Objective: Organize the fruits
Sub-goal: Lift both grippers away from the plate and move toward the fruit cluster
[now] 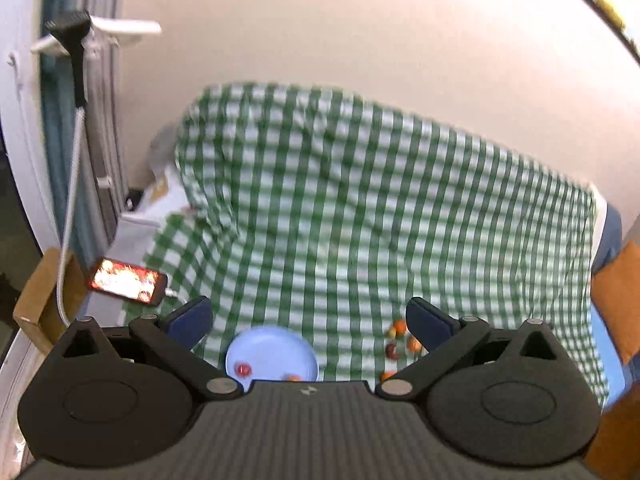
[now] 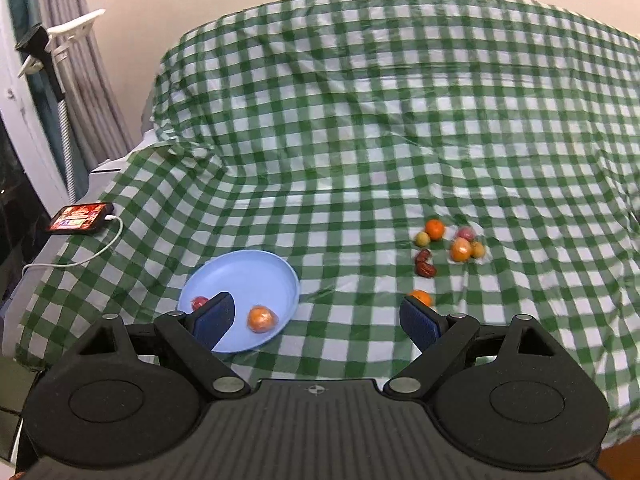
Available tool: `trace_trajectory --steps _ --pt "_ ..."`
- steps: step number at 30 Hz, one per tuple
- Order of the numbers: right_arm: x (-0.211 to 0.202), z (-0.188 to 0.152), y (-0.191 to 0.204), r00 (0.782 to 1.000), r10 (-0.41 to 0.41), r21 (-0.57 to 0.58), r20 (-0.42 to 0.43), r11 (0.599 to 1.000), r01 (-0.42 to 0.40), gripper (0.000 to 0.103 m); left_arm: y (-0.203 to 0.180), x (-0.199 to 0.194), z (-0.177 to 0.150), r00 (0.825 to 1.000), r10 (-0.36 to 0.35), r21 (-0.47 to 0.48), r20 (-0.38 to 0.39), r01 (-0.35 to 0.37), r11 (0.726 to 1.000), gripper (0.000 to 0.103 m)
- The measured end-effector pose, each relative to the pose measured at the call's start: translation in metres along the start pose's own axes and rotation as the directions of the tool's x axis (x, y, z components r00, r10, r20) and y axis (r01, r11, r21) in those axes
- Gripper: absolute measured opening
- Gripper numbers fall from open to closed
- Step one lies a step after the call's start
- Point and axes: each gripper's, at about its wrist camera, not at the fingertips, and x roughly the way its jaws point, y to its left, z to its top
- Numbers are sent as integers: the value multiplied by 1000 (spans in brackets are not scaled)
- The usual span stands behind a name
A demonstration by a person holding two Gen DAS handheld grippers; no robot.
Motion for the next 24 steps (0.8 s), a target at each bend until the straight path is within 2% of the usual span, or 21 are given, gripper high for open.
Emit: trace_trajectory --steps 5,8,13,18,24 --pt "-12 -8 -18 999 -30 54 -27 998 32 90 7 -27 5 996 7 -52 84 -3 999 103" --pt "-18 -10 -21 999 -40 69 -19 997 41 90 4 -41 8 988 19 -58 154 -10 998 103" --pt "-22 -6 -21 999 -46 60 2 997 45 90 0 -44 10 990 -1 -66 144 10 998 103" --pt "-19 -3 -20 999 -39 52 3 998 39 90 9 -43 12 984 20 -111 178 0 994 103" --pt "-11 -2 -20 999 -34 51 -19 998 35 90 8 -28 15 987 23 -112 158 -5 994 103"
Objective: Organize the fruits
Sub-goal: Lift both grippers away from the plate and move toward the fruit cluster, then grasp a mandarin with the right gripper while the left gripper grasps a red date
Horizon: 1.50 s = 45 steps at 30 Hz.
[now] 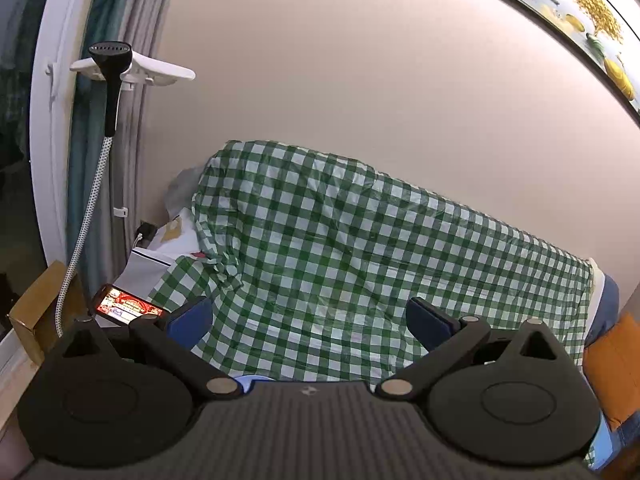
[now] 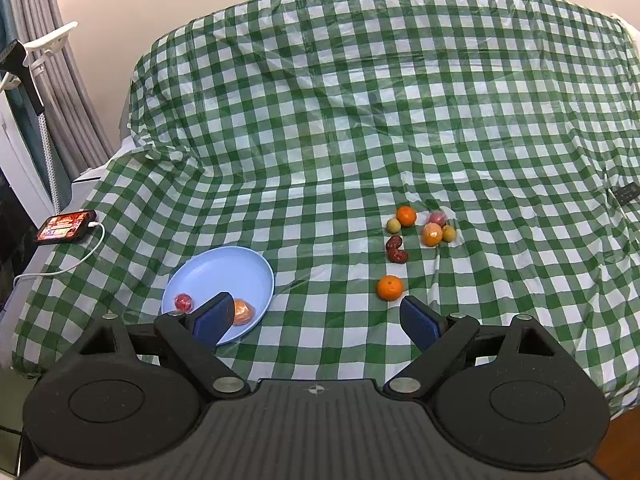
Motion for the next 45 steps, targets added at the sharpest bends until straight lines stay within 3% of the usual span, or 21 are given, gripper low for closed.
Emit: trace_trajectory --steps 4,7,10,16,23,26,29,31,32,34,36,41,43,44,45 --pt "7 1 -2 1000 0 5 -9 1000 0 90 0 14 1 999 11 -9 -42 -11 1000 103" --pt "13 1 -5 1000 1 7 -22 1000 -1 90 -2 18 -2 1000 29 6 -9 -29 1000 103" --pt "20 0 -7 999 -1 13 -38 1000 2 90 -5 33 -1 998 30 18 -53 -29 999 103" --pt "34 -2 -13 998 -2 26 -65 1000 3 90 -14 54 -1 997 31 28 -65 -29 999 103" --pt "70 -17 -29 998 -46 56 -51 997 49 90 -17 130 -22 982 107 84 -154 -95 992 103" --pt "95 -25 -39 996 -81 63 -37 995 83 90 -22 183 -53 954 158 142 -254 -125 982 103" --pt "122 -30 -53 993 -122 37 -2 992 122 90 -32 238 -89 910 168 214 -379 -91 973 103" --pt "144 -31 -62 990 -139 5 12 990 139 90 -42 268 -111 890 175 278 -420 -57 959 103" --pt "158 -31 -67 988 -151 -18 16 988 151 90 -48 286 -123 873 189 304 -450 -49 951 103" --pt "180 -31 -75 988 -152 -48 19 987 153 90 -57 315 -140 857 161 327 -490 9 945 103" --pt "204 -29 -82 991 -129 -72 23 989 130 89 -69 345 -158 846 194 378 -497 9 926 103" --pt "249 -27 -89 997 -78 -127 -1 989 78 89 -98 407 -203 819 177 453 -546 111 884 103" --pt "260 -32 -93 997 -70 -137 -32 988 65 78 -109 429 -222 808 164 472 -566 155 868 103" --pt "263 -35 -95 997 -56 -136 -46 989 50 52 -114 441 -231 798 167 479 -579 168 862 103" --pt "266 -39 -97 997 -65 -146 -53 988 57 41 -118 450 -239 790 177 485 -587 168 858 103"
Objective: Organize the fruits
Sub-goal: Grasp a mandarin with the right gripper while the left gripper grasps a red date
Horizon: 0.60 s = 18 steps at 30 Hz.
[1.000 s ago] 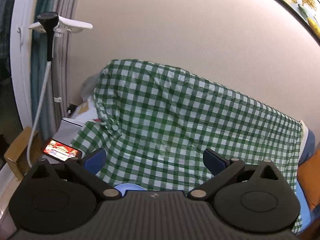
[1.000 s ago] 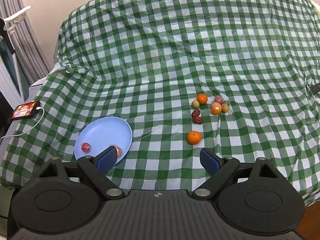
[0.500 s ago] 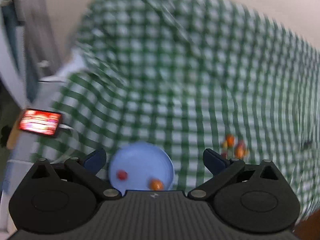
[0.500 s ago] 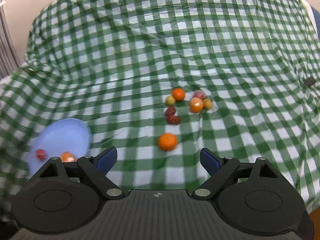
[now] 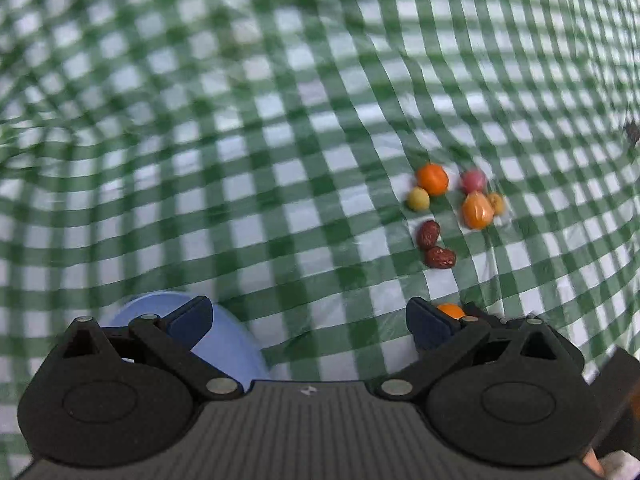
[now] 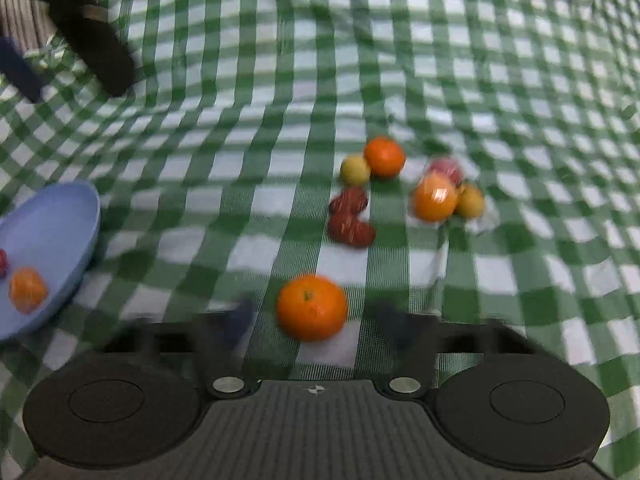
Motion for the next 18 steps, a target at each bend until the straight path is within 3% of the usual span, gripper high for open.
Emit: trace_trajectory --steps 2,4,6,8,10,14,18 --pt "-2 0 -2 1000 -11 -16 29 1000 11 38 -9 22 5 1000 -11 -2 -14 11 1000 103" --pt "-1 2 -14 998 -32 43 46 999 30 38 -20 41 11 999 -32 -8 -26 31 999 103" --pt "3 5 -29 990 -136 102 39 986 131 38 -34 63 19 997 -61 -16 -49 60 998 103" --pt "5 6 -49 959 -281 156 18 949 275 38 -47 82 25 992 -104 -29 -74 102 994 103" --pt "6 6 -69 933 -359 223 2 910 350 38 -60 95 29 986 -142 -53 -83 138 989 103" --pt "13 4 -78 920 -391 249 -2 891 379 40 -82 119 35 982 -158 -87 -105 150 985 102" --pt "15 5 -73 919 -394 243 6 892 381 40 -92 128 40 987 -128 -111 -99 116 987 90"
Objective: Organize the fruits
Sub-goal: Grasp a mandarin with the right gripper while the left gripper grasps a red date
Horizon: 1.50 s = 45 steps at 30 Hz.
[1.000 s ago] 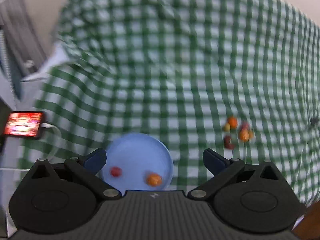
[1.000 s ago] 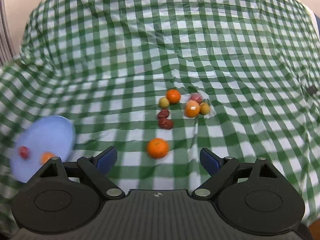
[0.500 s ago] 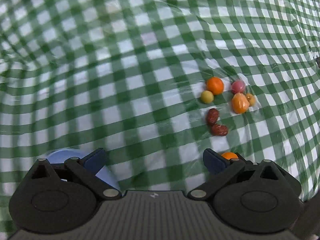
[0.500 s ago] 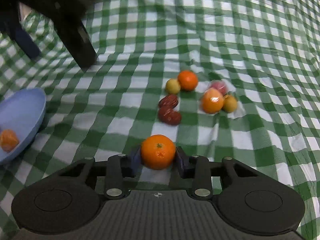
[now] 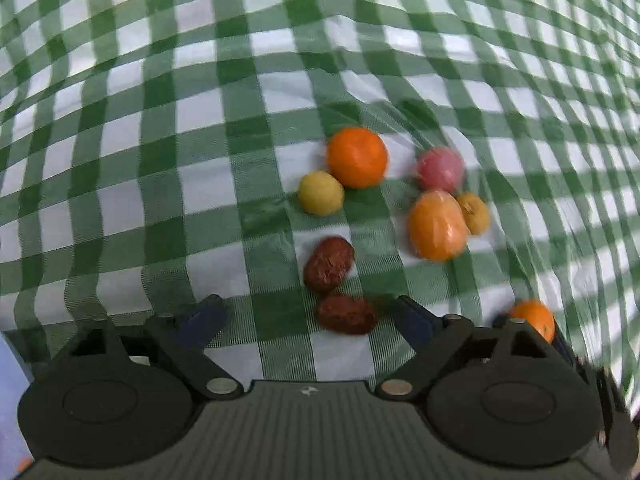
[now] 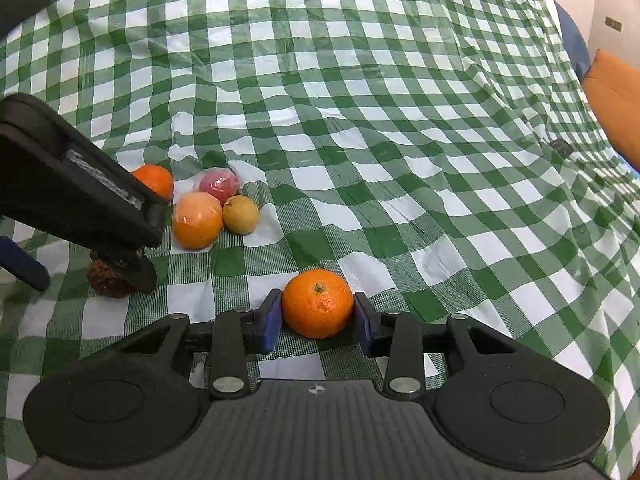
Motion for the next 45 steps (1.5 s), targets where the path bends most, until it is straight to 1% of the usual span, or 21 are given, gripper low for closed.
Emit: trace_trajectory --steps 3,5,6,12,13,14,15,16,17,20,22,25,27,32,37,38,41,42,43,44,45 --pt "1 -1 1 1000 0 -3 4 1000 0 40 1 -5 0 999 11 -1 44 -11 1000 59" --pt "-2 0 -1 1000 -1 -4 8 1000 1 39 8 -11 -1 999 -18 15 45 17 1000 8" --pt "-2 0 -1 1000 0 -5 9 1000 0 39 13 -13 -1 999 -33 1 27 33 999 4" --pt "-3 0 -1 1000 -2 0 24 1000 2 39 48 -27 -10 997 -59 -82 40 63 995 5" --pt "-3 0 0 1000 -3 0 25 1000 3 39 53 -28 -12 997 -75 -95 37 78 992 12" --pt "-3 -1 0 1000 -4 1 25 1000 4 39 55 -29 -13 995 -91 -98 34 94 991 26" --pt "-3 -1 0 1000 -5 1 26 1000 5 39 57 -30 -16 994 -99 -91 35 102 991 36" --pt "-2 0 0 1000 -5 -1 26 1000 5 39 55 -32 -17 995 -93 -78 42 96 992 58" --pt "-2 -1 0 1000 -6 -4 27 1000 6 39 53 -34 -19 996 -79 -63 52 83 995 74" --pt "-1 -1 0 1000 -6 -7 30 1000 6 39 42 -42 -21 993 -75 0 88 75 997 80" --pt "-1 -1 1 1000 -5 -7 30 1000 5 39 37 -40 -22 993 -87 26 76 85 996 80" --pt "0 1 -1 1000 0 -2 27 1000 0 39 23 -34 -26 997 -54 95 59 49 994 80" --pt "1 2 -2 1000 6 7 24 1000 -6 39 15 -33 -31 996 -56 138 68 47 989 80" --pt "1 2 -3 1000 8 21 20 1000 -8 39 -3 -35 -36 995 -83 192 59 71 979 60" --pt "0 1 -2 1000 7 37 19 999 -7 40 -13 -25 -49 998 -39 304 57 20 952 59" --pt "0 1 -2 1000 7 39 19 999 -7 40 -16 -22 -54 997 -32 319 73 7 948 59" --pt "0 0 -2 1000 5 44 19 999 -6 40 -20 -18 -54 995 -36 321 88 6 947 57" --pt "0 0 -2 1000 5 43 20 999 -6 40 -19 -18 -53 995 -44 313 87 15 950 52" --pt "0 1 -2 1000 6 43 20 999 -7 40 -18 -19 -51 994 -59 306 90 28 952 27" --pt "0 1 -2 1000 6 44 20 999 -7 40 -17 -21 -50 992 -84 308 90 52 950 20" --pt "0 1 -3 1000 7 45 20 999 -8 39 -15 -23 -49 992 -94 307 89 63 950 20"
